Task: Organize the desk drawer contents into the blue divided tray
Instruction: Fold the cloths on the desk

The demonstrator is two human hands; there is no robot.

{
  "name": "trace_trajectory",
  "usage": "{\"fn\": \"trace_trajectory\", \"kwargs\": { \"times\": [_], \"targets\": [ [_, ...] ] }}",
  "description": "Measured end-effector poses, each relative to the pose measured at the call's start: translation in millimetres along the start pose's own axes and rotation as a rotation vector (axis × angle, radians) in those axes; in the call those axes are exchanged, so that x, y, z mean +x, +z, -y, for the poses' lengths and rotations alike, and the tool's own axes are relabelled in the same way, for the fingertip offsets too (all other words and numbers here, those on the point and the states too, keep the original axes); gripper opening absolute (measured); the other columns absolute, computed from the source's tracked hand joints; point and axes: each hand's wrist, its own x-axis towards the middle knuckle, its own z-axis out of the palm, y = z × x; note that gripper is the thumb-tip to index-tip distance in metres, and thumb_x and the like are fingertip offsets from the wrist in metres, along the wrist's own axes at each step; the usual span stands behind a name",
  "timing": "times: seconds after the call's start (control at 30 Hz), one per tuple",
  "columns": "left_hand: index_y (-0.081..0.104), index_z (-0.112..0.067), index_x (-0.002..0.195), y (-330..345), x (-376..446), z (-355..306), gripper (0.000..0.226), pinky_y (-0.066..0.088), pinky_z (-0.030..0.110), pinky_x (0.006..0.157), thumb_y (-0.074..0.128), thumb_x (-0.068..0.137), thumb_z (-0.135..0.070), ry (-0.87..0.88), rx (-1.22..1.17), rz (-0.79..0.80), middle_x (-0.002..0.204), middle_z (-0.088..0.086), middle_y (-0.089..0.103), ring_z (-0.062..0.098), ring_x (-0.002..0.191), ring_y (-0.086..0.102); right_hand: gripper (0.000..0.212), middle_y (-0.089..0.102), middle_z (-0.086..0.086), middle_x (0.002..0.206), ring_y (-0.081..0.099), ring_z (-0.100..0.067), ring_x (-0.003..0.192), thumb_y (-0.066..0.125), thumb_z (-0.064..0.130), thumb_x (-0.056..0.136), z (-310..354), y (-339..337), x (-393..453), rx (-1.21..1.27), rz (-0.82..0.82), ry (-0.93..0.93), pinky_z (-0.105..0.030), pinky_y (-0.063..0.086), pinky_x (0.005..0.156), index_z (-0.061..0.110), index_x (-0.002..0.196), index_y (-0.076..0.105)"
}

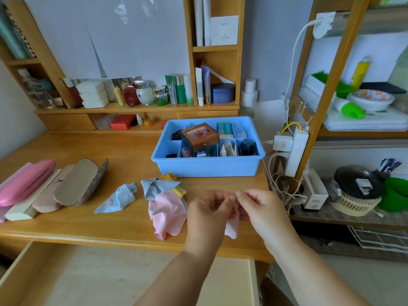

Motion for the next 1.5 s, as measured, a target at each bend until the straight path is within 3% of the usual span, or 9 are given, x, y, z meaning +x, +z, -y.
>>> {"fn": "trace_trajectory", "kwargs": {
  "times": [0.23, 0.33, 0.47, 0.63, 0.73, 0.87, 1.07, 1.2, 1.5],
  "targets": [
    [0.073, -0.025, 0.081, -11.8, -4.5, -8.4, 0.019, 0.059, 0.031, 0.073, 0.059, 0.091, -0.018, 0.055, 0.077, 0.113, 0.076, -0.001, 0.074, 0.014, 0.075, 0.070, 0.018, 0.073, -0.004, 0.077, 0.071, -0.014, 0.074, 0.069, 0.030, 0.082, 3.0, -6.9, -3.1, 0.189, 0.148, 0.083, -0.018, 0.053, 0.061, 0.013, 0.081, 0.073],
    [0.072, -0.037, 0.082, -21.9, -4.2, -11.0, 0.028, 0.056, 0.023, 0.068, 0.060, 0.089, -0.013, 0.080, 0.058, 0.139, 0.077, -0.005, 0.073, 0.009, 0.071, 0.069, 0.009, 0.074, -0.003, 0.078, 0.071, -0.014, 0.076, 0.068, 0.022, 0.084, 4.7, -11.1, -4.8, 0.188, 0.217, 0.064, -0.017, 0.052, 0.063, 0.015, 0.085, 0.074],
    [0.064, -0.043, 0.091, -43.4, 3.9, -9.5, 0.029, 0.044, 0.010, 0.062, 0.071, 0.079, -0.018, 0.329, 0.398, 0.087, 0.094, -0.022, 0.055, 0.004, 0.071, 0.053, 0.010, 0.072, -0.001, 0.078, 0.067, -0.017, 0.078, 0.065, 0.020, 0.087, 8.4, -21.7, -3.8, 0.013, 0.238, -0.029, -0.026, 0.051, 0.071, 0.023, 0.082, 0.073],
    [0.061, -0.036, 0.085, -55.2, 8.7, -12.0, 0.019, 0.047, 0.017, 0.064, 0.074, 0.077, -0.026, 0.430, 0.530, 0.297, 0.100, -0.016, 0.053, 0.008, 0.075, 0.053, 0.010, 0.068, -0.001, 0.074, 0.060, -0.011, 0.068, 0.063, 0.016, 0.088, 15.7, -31.5, -4.3, -0.017, 0.314, -0.142, -0.023, 0.044, 0.064, 0.020, 0.083, 0.071],
    [0.060, -0.026, 0.078, -57.7, 7.0, -14.0, 0.014, 0.053, 0.034, 0.063, 0.069, 0.078, -0.037, 0.342, 0.478, 0.378, 0.086, 0.000, 0.063, 0.017, 0.067, 0.058, 0.009, 0.068, -0.004, 0.076, 0.062, -0.017, 0.071, 0.062, 0.017, 0.088, 13.9, -33.3, -3.0, -0.027, 0.295, -0.160, -0.028, 0.046, 0.066, 0.019, 0.083, 0.070],
    [0.064, -0.016, 0.072, -55.0, 1.0, -18.2, 0.014, 0.054, 0.053, 0.069, 0.073, 0.081, -0.022, 0.218, 0.336, 0.298, 0.074, 0.013, 0.068, 0.037, 0.072, 0.063, 0.010, 0.070, -0.004, 0.076, 0.066, -0.023, 0.077, 0.062, 0.018, 0.089, 7.1, -30.8, -3.9, 0.002, 0.252, -0.104, -0.037, 0.052, 0.072, 0.019, 0.083, 0.069],
    [0.058, -0.014, 0.069, -52.1, -7.1, -25.8, 0.018, 0.041, 0.017, 0.046, 0.072, 0.080, -0.010, 0.177, 0.217, 0.243, 0.054, 0.002, 0.061, 0.009, 0.048, 0.054, 0.008, 0.068, -0.006, 0.077, 0.063, -0.019, 0.076, 0.066, 0.016, 0.083, 1.9, -27.2, -2.7, 0.246, 0.286, 0.039, -0.033, 0.053, 0.071, 0.010, 0.082, 0.070],
    [0.054, -0.012, 0.076, -52.1, -12.1, -32.9, 0.016, 0.041, 0.017, 0.041, 0.067, 0.085, -0.007, 0.130, 0.174, 0.344, 0.050, -0.002, 0.061, 0.006, 0.043, 0.055, 0.020, 0.066, -0.006, 0.079, 0.063, -0.016, 0.077, 0.070, 0.028, 0.068, 3.1, -30.3, -1.7, 0.411, 0.385, 0.091, -0.027, 0.053, 0.067, 0.013, 0.081, 0.071],
    [0.054, -0.014, 0.090, -62.5, -8.5, -40.4, 0.010, 0.047, 0.022, 0.048, 0.058, 0.091, -0.005, 0.045, 0.244, 0.511, 0.057, 0.004, 0.066, 0.014, 0.046, 0.056, 0.010, 0.061, -0.001, 0.067, 0.057, -0.012, 0.064, 0.074, 0.014, 0.071, 3.3, -33.0, 0.1, 0.500, 0.442, 0.161, -0.021, 0.046, 0.058, 0.018, 0.064, 0.068]
  ]
}}
